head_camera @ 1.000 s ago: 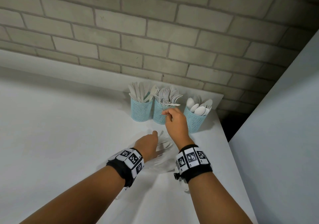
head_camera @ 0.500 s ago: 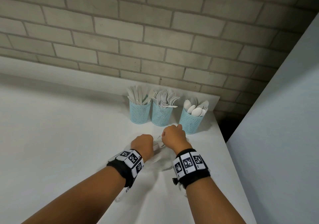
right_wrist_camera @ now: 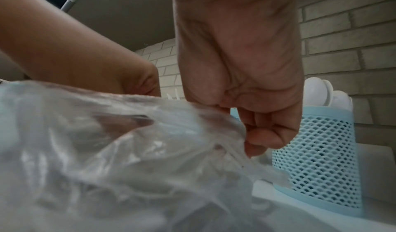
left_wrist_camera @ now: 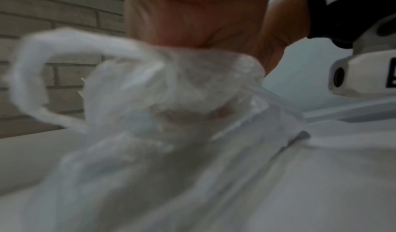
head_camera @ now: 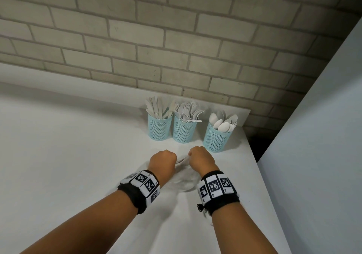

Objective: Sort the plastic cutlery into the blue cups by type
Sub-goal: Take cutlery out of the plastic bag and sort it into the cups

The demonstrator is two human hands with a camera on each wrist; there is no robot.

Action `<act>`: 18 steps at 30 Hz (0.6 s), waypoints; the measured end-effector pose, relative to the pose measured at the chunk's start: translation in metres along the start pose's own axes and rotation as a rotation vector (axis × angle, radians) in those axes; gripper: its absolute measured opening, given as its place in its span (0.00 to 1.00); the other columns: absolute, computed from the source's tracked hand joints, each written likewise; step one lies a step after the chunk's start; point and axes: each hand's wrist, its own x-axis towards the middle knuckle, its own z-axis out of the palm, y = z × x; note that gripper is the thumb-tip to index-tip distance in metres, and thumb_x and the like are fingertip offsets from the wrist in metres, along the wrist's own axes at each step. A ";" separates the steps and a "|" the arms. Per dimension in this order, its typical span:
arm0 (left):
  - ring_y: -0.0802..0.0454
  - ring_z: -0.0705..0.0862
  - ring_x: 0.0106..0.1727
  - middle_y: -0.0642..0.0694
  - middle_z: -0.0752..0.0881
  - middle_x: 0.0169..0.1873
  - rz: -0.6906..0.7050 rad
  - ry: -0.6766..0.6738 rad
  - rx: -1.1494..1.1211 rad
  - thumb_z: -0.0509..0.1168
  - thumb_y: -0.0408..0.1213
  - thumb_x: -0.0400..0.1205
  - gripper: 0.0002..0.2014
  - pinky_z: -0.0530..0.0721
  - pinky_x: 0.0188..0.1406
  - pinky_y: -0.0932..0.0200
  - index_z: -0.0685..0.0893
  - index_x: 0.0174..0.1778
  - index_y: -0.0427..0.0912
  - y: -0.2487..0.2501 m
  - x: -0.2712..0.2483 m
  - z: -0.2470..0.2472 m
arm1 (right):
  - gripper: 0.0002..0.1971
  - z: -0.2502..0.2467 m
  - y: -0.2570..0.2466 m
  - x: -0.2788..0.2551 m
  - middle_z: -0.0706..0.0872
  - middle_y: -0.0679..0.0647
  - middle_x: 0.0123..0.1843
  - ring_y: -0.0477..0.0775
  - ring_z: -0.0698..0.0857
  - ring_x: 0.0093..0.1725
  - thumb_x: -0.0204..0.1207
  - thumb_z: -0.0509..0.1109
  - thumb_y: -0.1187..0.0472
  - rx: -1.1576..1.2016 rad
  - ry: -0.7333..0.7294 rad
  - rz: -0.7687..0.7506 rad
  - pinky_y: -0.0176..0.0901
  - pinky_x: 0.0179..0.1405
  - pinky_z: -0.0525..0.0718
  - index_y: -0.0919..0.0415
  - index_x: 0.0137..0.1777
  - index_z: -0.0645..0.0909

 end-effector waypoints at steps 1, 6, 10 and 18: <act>0.38 0.83 0.56 0.35 0.85 0.55 -0.003 0.002 0.000 0.58 0.31 0.81 0.11 0.80 0.51 0.51 0.81 0.54 0.30 -0.001 0.000 0.000 | 0.18 -0.001 0.001 0.000 0.76 0.61 0.68 0.62 0.77 0.67 0.78 0.58 0.67 0.011 0.005 0.004 0.50 0.65 0.76 0.63 0.68 0.76; 0.39 0.82 0.54 0.37 0.84 0.53 -0.012 0.076 -0.217 0.59 0.31 0.79 0.11 0.76 0.44 0.53 0.78 0.55 0.33 -0.006 0.000 0.006 | 0.18 -0.004 0.003 0.003 0.78 0.60 0.67 0.61 0.78 0.67 0.78 0.58 0.68 0.021 0.039 0.016 0.48 0.64 0.77 0.62 0.67 0.77; 0.40 0.82 0.55 0.38 0.84 0.53 0.012 0.148 -0.532 0.61 0.32 0.79 0.15 0.75 0.47 0.56 0.76 0.62 0.34 -0.015 0.002 0.012 | 0.18 -0.005 0.006 0.006 0.78 0.60 0.68 0.60 0.78 0.68 0.80 0.58 0.67 0.019 0.050 0.044 0.47 0.64 0.76 0.61 0.69 0.76; 0.51 0.75 0.39 0.46 0.78 0.36 0.047 0.140 -1.019 0.59 0.33 0.84 0.05 0.70 0.36 0.65 0.78 0.46 0.37 -0.024 0.012 0.003 | 0.19 -0.014 -0.001 0.005 0.77 0.59 0.69 0.64 0.70 0.69 0.82 0.55 0.65 0.096 0.161 -0.040 0.51 0.66 0.71 0.55 0.70 0.76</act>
